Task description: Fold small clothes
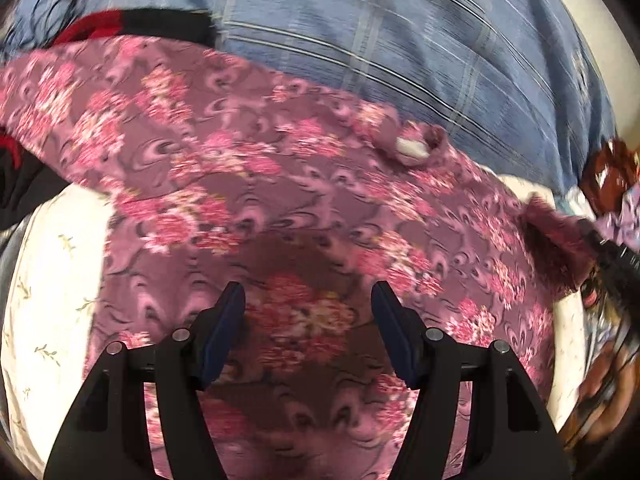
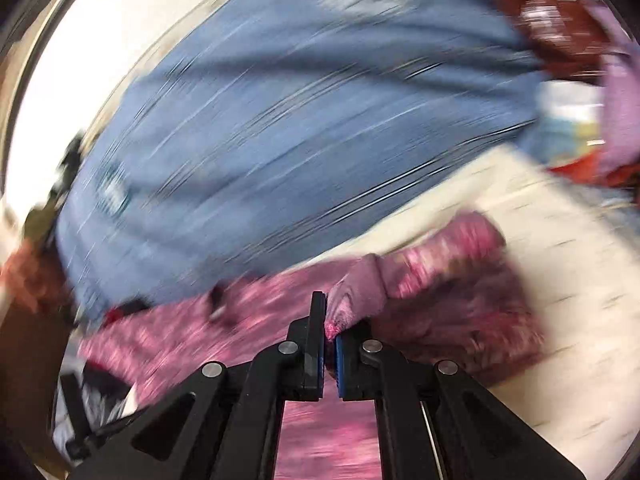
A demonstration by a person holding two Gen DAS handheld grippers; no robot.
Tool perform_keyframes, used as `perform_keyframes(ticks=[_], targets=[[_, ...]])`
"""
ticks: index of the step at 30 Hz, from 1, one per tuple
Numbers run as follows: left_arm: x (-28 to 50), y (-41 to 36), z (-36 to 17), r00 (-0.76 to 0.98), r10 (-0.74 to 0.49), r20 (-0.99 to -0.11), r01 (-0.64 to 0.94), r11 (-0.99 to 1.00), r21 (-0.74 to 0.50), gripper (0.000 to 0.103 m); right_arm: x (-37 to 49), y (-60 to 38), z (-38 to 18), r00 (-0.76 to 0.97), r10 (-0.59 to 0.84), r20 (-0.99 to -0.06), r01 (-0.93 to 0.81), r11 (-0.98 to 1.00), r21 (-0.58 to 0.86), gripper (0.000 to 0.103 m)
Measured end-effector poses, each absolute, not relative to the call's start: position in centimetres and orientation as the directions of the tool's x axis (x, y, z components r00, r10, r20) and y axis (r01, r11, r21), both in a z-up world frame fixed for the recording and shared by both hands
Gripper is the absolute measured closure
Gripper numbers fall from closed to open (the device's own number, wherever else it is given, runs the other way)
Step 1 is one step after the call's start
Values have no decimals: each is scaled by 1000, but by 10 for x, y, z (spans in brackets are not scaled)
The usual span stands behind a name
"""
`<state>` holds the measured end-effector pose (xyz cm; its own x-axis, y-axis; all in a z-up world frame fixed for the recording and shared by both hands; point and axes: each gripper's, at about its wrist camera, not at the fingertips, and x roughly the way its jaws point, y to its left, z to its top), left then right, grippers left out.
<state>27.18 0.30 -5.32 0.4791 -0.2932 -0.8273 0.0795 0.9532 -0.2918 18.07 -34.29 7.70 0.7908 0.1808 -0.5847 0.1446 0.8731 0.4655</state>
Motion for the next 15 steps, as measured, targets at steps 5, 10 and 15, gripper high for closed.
perform_keyframes(ticks=[5,10,15], targets=[[272,36,-49,488,-330,-808,27,931,-364,38,219,-237,66,721,303,-623,-2,900,436,99],[271,64,-42,515,-333,-790,-16,918,-397,38,239,-152,56,659,385,-647,-131,905,405,99],[275,91,-41,533,-338,-776,-72,895,-440,38,252,-84,31,539,423,-729,-214,905,367,77]])
